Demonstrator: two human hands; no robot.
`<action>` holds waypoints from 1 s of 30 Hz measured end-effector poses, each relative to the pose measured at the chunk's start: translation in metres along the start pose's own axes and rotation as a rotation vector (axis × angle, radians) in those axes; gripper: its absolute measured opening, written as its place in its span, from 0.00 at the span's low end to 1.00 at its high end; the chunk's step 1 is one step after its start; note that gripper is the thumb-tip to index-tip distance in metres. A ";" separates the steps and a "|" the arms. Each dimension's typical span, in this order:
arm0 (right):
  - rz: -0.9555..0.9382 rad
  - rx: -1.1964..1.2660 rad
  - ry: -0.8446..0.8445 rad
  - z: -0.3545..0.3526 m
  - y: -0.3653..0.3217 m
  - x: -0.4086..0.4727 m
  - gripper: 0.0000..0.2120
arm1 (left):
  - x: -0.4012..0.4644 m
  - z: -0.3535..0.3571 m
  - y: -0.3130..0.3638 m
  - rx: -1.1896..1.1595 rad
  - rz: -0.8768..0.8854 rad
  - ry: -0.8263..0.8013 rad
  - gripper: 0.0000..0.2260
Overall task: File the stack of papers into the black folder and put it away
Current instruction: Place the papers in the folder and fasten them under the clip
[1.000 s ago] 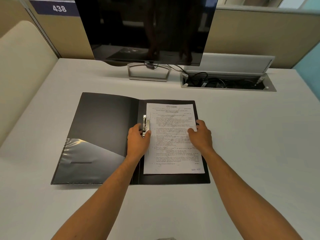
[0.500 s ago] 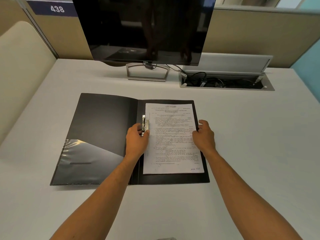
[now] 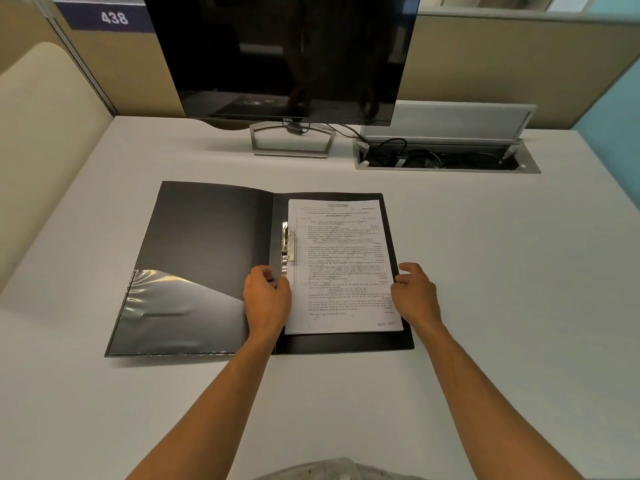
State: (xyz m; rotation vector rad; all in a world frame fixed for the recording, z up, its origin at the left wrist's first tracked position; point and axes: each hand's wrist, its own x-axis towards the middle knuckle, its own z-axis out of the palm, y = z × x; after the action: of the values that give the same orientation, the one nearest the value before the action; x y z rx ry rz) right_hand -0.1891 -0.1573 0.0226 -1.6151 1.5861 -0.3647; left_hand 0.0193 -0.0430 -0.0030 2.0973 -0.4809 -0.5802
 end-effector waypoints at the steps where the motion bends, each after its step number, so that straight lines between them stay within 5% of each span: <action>1: 0.001 -0.001 -0.008 -0.001 0.002 -0.003 0.20 | -0.004 -0.001 -0.001 0.010 -0.013 0.005 0.11; 30: -0.051 0.000 -0.042 -0.010 0.002 -0.014 0.17 | -0.021 -0.008 0.005 0.112 0.001 0.004 0.07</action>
State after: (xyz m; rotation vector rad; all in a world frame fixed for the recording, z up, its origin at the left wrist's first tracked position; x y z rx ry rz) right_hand -0.1996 -0.1478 0.0322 -1.6546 1.5159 -0.3554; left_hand 0.0064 -0.0291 0.0097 2.2037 -0.5224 -0.5604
